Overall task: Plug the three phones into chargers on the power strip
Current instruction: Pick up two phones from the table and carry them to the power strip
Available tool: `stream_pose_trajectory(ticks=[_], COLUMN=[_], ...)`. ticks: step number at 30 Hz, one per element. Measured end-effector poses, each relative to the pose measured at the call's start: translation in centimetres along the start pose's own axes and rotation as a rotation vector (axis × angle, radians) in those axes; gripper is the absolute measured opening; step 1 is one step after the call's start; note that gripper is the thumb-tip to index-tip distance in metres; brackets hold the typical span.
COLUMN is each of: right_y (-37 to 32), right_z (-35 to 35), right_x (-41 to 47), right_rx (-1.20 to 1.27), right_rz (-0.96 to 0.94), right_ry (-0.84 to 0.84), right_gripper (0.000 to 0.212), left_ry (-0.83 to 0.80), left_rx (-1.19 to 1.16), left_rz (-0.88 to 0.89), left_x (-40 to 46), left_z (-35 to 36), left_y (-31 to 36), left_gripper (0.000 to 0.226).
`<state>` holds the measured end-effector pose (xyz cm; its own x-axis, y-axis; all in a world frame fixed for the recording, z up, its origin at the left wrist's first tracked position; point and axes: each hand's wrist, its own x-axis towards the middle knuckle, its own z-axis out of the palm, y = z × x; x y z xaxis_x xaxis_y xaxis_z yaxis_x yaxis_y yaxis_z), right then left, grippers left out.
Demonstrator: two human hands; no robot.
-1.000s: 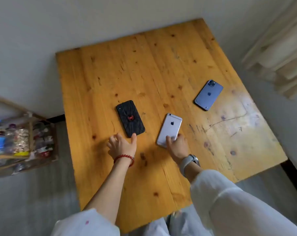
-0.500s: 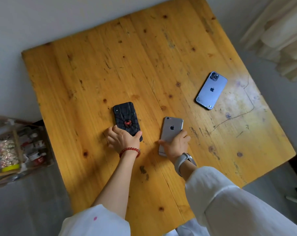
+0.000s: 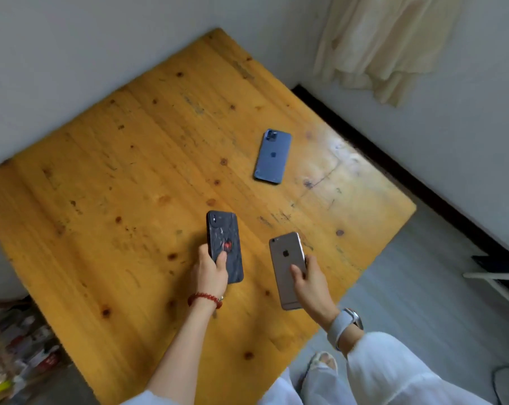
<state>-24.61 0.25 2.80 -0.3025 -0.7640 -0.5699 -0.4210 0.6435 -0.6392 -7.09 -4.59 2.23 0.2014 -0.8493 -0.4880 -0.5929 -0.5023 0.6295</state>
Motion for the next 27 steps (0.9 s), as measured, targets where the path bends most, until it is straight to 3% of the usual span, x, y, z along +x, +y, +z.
stream_pose_trajectory(ticks=[3,9,13,18,27], right_y=[3.1,13.0,22.2,33.6,51.0], right_z=[-5.1,-14.8,-21.5,-28.5,-34.1], right_x=[-2.6,-9.6,-16.3,-24.8,-38.4], right_rx=[0.091,0.252,0.426,0.607,0.858], right_rz=[-0.034,-0.01,0.128,0.259,0.643], right_ry=[0.115,0.401,0.597,0.864,1.323], right_gripper=[0.016,0.005,0.019,0.017,0.016], left_ry=[-0.123,-0.278,-0.406,-0.633,-1.087], left_rx=[-0.041,0.099,0.101,0.158,0.511], left_rz=[0.155,0.438,0.625,0.774,1.032], left_x=[-5.1,-14.7,-24.2,-36.4,-55.9], left_z=[3.4,12.7,20.8,31.1,49.4], left_y=[3.1,10.2,14.3,16.7,16.9], left_gripper=[0.03,0.025,0.022,0.012,0.017])
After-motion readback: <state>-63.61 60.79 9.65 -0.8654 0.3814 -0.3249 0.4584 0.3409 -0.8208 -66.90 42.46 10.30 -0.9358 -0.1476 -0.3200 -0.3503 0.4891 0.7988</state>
